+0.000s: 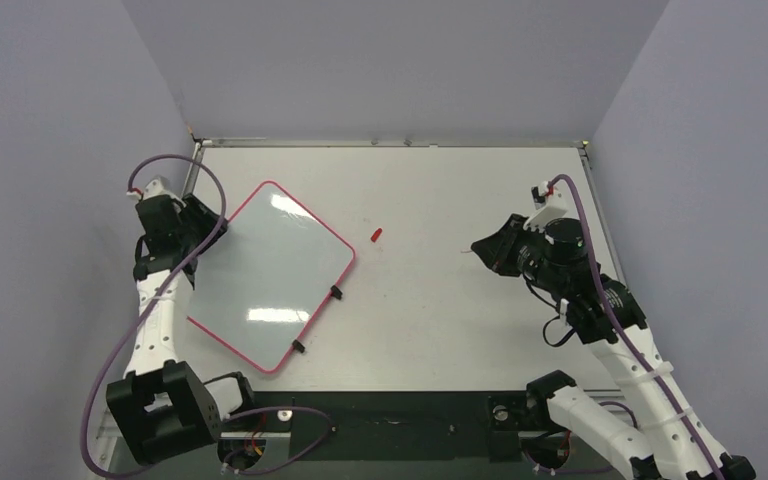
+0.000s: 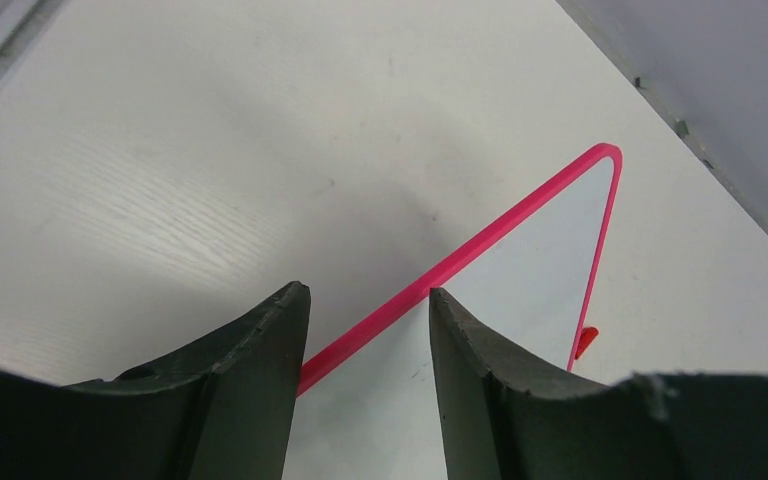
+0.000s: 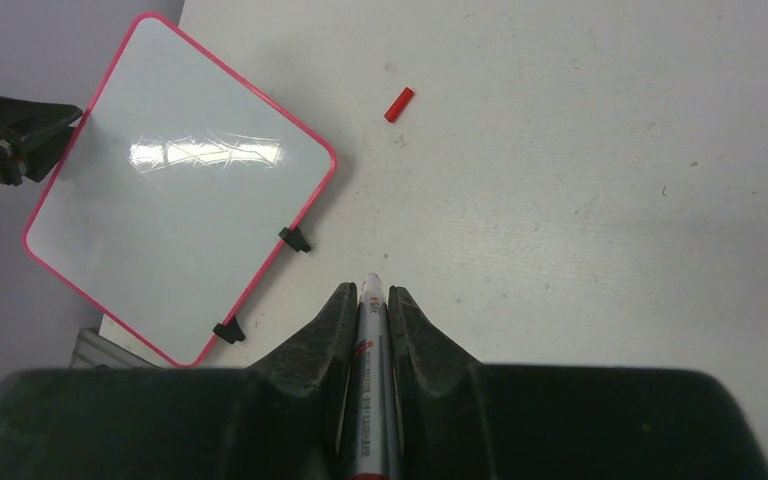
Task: Write a sentence on the whiteboard
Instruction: Move the whiteboard to the corner of the board.
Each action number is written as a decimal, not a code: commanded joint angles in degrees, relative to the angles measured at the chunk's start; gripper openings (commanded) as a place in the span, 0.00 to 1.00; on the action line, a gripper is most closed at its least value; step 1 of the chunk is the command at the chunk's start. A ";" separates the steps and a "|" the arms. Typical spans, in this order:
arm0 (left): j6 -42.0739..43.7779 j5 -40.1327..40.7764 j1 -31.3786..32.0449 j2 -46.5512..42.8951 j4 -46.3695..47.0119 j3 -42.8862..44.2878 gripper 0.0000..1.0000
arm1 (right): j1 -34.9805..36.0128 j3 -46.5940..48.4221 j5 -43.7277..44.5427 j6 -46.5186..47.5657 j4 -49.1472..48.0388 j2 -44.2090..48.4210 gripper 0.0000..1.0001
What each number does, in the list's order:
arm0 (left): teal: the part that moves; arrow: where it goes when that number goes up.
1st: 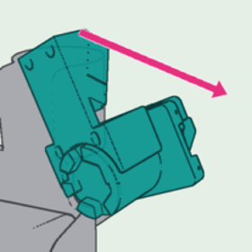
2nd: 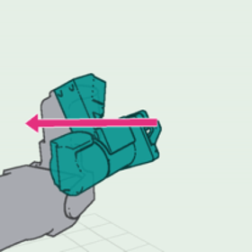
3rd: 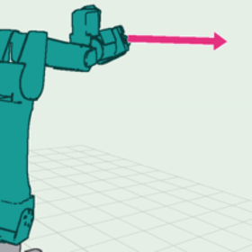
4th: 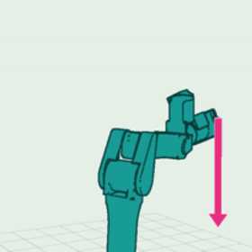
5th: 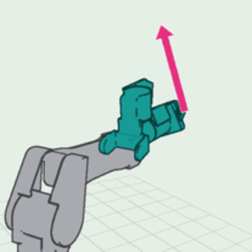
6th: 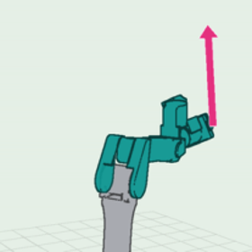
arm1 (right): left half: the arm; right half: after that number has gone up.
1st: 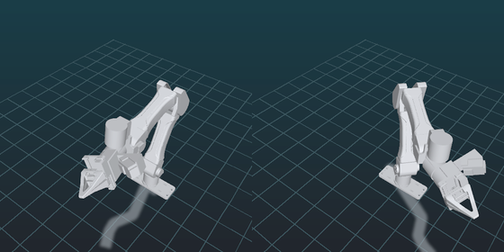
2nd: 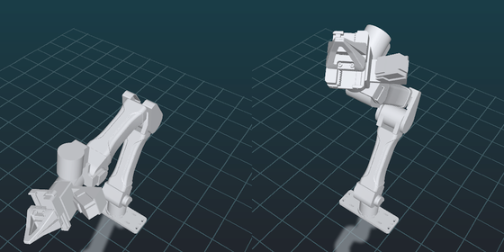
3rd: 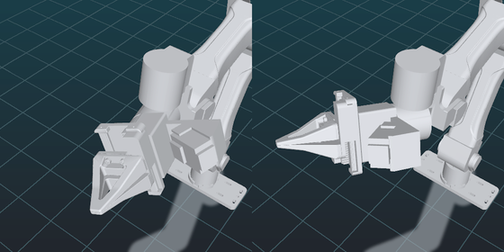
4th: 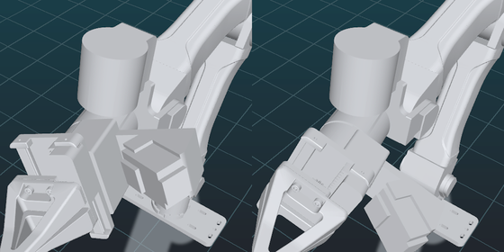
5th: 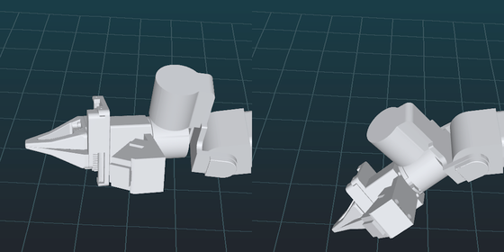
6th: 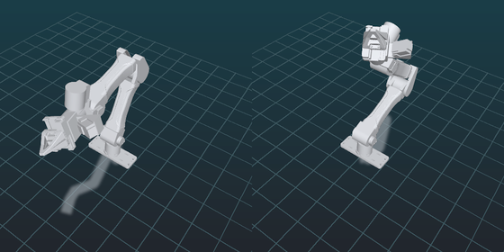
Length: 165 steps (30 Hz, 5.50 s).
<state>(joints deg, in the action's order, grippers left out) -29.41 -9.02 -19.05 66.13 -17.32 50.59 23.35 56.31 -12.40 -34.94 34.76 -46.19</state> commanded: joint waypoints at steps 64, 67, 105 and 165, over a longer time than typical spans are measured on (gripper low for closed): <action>29.07 -24.69 29.02 18.66 -29.65 21.30 0.46 | 0.36 -0.17 1.22 1.84 1.36 3.93 0.00; 28.44 -28.98 29.26 17.88 -28.70 20.70 0.32 | 0.36 0.29 1.55 2.24 2.10 3.59 0.00; 32.48 -32.28 52.25 24.49 -9.43 22.86 0.00 | 0.12 -3.00 5.66 2.42 2.76 7.79 0.00; 29.85 -6.82 46.00 8.94 -26.09 21.67 0.51 | 0.02 -6.09 3.67 2.98 -0.54 8.91 0.00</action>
<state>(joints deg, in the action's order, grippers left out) 1.67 -17.41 27.14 76.99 -44.29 71.92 23.33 50.61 -8.36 -32.27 36.86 -37.06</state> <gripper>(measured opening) 0.502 0.099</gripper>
